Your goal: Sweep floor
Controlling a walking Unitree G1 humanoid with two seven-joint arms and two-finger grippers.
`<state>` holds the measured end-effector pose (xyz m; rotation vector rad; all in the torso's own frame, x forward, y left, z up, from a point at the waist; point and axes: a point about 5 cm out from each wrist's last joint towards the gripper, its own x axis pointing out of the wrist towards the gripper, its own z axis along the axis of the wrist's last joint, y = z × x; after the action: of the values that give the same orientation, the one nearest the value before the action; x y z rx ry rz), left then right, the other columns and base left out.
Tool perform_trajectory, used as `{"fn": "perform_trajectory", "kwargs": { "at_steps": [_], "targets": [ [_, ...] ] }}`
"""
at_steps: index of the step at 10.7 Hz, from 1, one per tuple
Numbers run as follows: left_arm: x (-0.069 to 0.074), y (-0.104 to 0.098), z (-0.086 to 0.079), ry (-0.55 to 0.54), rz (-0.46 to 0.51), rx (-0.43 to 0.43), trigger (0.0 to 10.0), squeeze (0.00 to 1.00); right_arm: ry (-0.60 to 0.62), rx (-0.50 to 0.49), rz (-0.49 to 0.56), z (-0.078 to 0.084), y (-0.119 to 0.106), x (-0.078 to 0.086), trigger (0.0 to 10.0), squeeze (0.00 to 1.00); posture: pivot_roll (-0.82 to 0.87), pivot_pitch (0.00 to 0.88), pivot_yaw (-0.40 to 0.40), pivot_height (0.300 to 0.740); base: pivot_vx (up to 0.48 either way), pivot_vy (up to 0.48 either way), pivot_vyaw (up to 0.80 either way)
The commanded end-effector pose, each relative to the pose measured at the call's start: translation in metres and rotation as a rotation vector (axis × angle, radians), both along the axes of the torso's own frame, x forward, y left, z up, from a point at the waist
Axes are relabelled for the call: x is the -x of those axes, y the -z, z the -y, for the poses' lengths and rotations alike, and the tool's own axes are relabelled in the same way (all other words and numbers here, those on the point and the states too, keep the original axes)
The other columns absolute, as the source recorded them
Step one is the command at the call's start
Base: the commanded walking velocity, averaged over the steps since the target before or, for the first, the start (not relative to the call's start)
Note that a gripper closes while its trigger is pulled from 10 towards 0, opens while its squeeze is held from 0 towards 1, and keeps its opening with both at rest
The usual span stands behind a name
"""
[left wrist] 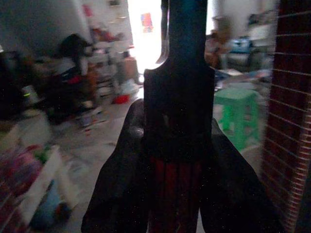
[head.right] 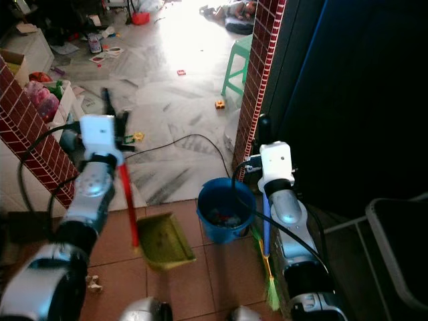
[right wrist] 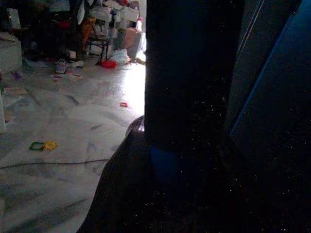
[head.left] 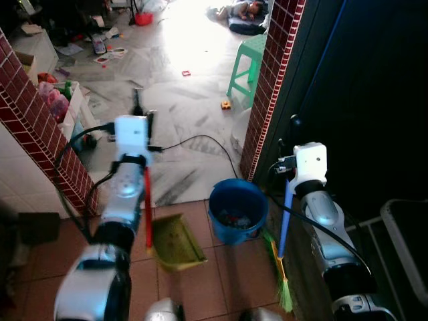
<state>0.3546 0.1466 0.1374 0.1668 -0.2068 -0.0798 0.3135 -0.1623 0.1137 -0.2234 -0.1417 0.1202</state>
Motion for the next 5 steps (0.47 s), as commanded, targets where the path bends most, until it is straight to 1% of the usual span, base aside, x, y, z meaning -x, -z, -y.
{"fn": "perform_trajectory", "kwargs": {
  "at_steps": [1,2,3,4,5],
  "targets": [
    [0.004,-0.004,0.014,0.127,-0.01,-0.05,10.0,0.0,-0.027,0.023,0.044,-0.003,-0.013,-0.002,10.0,0.0,0.0,0.0,-0.057,0.74,0.0,0.0,0.0],
    [0.011,0.008,0.017,0.123,-0.088,-0.06,10.0,0.0,-0.048,0.024,0.046,-0.009,-0.015,-0.004,10.0,0.0,0.0,0.0,-0.063,0.74,0.0,0.0,0.0],
    [0.023,0.024,0.02,0.214,-0.106,-0.121,10.0,0.0,-0.064,0.012,0.057,-0.018,-0.018,-0.004,10.0,0.0,0.0,0.0,-0.047,0.74,0.0,0.0,0.0],
    [0.03,0.035,0.016,0.196,-0.167,-0.044,10.0,0.0,-0.059,-0.001,0.063,-0.02,-0.018,-0.004,10.0,0.0,-0.01,0.0,-0.023,0.74,0.0,0.0,0.0],
    [0.035,0.032,0.016,0.237,-0.134,-0.019,10.0,0.0,-0.046,-0.015,0.067,-0.017,-0.02,-0.004,10.0,0.0,-0.01,0.0,-0.018,0.74,0.0,0.0,0.0]
  ]
}}
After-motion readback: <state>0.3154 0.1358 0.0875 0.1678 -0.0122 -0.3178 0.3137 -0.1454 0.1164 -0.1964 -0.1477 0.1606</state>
